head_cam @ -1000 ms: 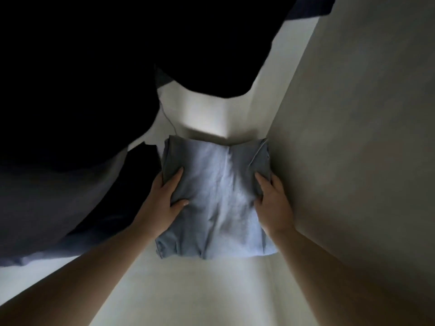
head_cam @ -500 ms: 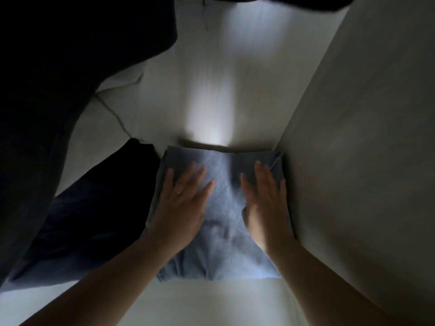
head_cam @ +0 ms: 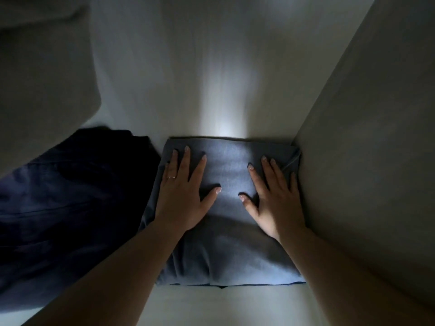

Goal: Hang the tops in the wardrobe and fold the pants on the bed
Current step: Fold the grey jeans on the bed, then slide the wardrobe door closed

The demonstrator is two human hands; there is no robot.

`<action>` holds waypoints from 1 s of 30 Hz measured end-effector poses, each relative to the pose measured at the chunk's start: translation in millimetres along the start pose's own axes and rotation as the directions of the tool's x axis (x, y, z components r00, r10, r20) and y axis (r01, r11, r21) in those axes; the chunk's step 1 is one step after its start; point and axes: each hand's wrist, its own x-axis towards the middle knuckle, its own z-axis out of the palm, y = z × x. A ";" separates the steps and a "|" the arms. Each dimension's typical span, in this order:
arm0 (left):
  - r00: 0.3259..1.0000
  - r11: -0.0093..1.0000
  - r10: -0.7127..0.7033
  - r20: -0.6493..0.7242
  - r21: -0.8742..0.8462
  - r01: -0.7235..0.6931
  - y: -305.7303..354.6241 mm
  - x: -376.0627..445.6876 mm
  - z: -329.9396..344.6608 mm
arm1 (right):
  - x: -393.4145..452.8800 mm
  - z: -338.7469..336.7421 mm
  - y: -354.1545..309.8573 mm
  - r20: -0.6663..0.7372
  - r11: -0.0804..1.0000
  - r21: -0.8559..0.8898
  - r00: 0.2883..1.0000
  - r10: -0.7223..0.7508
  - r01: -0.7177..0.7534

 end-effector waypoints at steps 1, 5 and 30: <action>1.000 1.000 0.002 0.016 0.006 -0.002 0.4 0.3 -0.7 | -0.5 0.2 -0.1 0.019 1.000 -0.004 1.000 0.007 -0.007; 0.982 0.999 0.011 0.186 0.036 -0.018 -0.6 11.0 -7.7 | 13.0 -8.3 -1.1 0.206 0.995 -0.096 0.978 0.026 -0.006; 0.990 0.636 -0.126 0.071 -0.760 0.135 38.4 -269.3 -336.8 | -240.3 -348.9 -147.9 -0.042 0.926 0.056 0.928 -0.371 0.373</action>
